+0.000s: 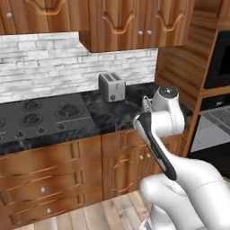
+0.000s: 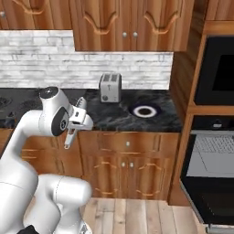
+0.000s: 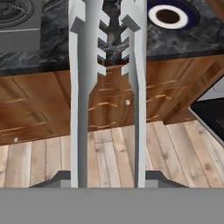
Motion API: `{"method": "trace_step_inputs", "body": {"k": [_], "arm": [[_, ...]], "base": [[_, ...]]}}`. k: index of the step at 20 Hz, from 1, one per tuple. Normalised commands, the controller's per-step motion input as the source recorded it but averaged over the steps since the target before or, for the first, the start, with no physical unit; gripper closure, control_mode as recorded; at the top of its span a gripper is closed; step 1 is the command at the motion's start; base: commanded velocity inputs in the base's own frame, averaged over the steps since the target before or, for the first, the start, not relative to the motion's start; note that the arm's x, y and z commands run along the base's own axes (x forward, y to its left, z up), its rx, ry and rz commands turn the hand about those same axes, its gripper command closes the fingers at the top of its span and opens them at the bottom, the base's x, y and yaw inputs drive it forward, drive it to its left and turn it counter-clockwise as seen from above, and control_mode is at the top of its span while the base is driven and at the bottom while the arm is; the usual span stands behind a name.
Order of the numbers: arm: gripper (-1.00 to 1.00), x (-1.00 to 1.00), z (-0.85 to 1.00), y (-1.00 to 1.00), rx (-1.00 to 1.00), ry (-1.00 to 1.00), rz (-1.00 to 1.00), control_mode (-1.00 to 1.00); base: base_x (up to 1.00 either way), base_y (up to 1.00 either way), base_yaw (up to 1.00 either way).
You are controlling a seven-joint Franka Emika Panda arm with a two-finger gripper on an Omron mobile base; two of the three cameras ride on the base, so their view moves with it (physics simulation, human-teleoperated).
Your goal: Pick up the tongs from the counter and place them near the plate next to the oven.
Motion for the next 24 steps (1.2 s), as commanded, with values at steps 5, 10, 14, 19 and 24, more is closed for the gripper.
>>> {"method": "trace_step_inputs", "body": {"k": [5,10,14,19,24], "arm": [[1.00,0.00,0.00,0.00,0.00,0.00,0.00,1.00],[1.00,0.00,0.00,0.00,0.00,0.00,0.00,1.00],[1.00,0.00,0.00,0.00,0.00,0.00,0.00,1.00],[1.00,0.00,0.00,0.00,0.00,0.00,0.00,1.00],[1.00,0.08,-0.17,0.00,-0.01,0.01,0.03,-1.00]], "base": [[0.86,-0.55,0.18],[0.94,-0.48,0.24],[0.74,-0.51,0.25],[0.54,-0.41,0.23],[0.39,-0.20,0.14]]}}
